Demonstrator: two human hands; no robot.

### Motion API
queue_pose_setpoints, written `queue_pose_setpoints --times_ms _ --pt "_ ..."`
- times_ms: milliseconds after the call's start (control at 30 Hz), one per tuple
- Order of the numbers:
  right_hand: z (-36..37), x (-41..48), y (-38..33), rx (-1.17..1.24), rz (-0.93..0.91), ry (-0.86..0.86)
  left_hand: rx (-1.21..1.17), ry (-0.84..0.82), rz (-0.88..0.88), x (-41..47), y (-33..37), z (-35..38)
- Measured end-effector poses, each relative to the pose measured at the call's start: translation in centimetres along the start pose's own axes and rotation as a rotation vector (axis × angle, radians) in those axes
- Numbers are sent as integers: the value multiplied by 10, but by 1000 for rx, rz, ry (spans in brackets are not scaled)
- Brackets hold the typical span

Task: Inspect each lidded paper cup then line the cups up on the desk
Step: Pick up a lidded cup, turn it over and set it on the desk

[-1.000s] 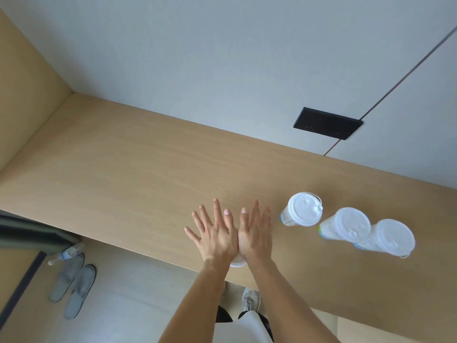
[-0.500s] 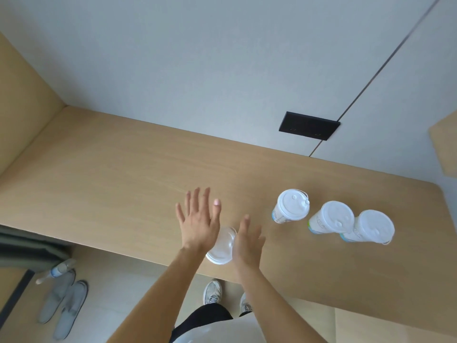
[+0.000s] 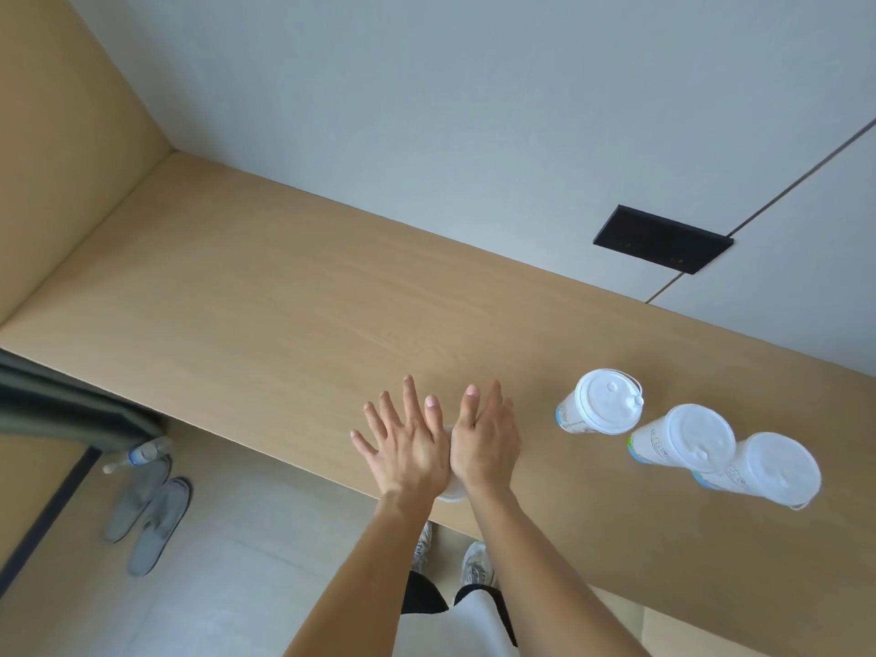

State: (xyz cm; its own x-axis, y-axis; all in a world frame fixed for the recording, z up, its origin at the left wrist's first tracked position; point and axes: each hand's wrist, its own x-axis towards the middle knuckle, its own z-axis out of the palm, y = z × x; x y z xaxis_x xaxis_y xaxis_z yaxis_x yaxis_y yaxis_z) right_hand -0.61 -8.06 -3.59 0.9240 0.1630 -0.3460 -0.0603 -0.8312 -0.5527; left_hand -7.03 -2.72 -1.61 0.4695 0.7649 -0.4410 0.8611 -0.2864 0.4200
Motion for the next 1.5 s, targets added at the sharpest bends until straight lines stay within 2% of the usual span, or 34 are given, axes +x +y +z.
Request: queue_pose_setpoints --times_ms 133,200,300,333,400,467,533,600,667,733,800,867,1000,1100,1500 --pt "1 -6 -1 105 110 109 94 -7 211 10 -2 -6" --pt "2 -8 -4 244 276 122 162 6 375 22 1 -13" --pt "5 -10 -8 472 598 50 190 24 581 41 5 -21" --pt "6 -11 -8 529 645 33 181 19 639 45 4 -23" --pt "5 -12 -8 579 660 4 82 14 726 48 1 -28" --pt "-3 -15 -7 591 650 -42 -146 27 734 48 -8 -37" --pt "-15 -16 -6 585 593 -84 -314 44 705 45 -30 -46" --pt "-28 -20 -5 481 352 -80 -282 58 712 39 -67 -49" --pt "-40 -26 -4 235 -34 -57 -75 40 730 31 -103 -41" --pt "-44 -31 -2 -41 -372 -65 184 -55 632 21 -121 -24" --pt "-38 -34 -1 -318 -607 -88 332 -125 520 10 -116 -5" --pt "-28 -36 1 -487 -748 -88 405 -138 495 2 -100 11" --pt "-13 -34 8 -614 -815 -48 376 -139 453 -1 -84 27" --pt "-11 -31 9 -620 -805 -2 363 -148 459 1 -86 30" --pt "3 -35 3 -584 -735 -15 386 -207 393 3 -90 36"
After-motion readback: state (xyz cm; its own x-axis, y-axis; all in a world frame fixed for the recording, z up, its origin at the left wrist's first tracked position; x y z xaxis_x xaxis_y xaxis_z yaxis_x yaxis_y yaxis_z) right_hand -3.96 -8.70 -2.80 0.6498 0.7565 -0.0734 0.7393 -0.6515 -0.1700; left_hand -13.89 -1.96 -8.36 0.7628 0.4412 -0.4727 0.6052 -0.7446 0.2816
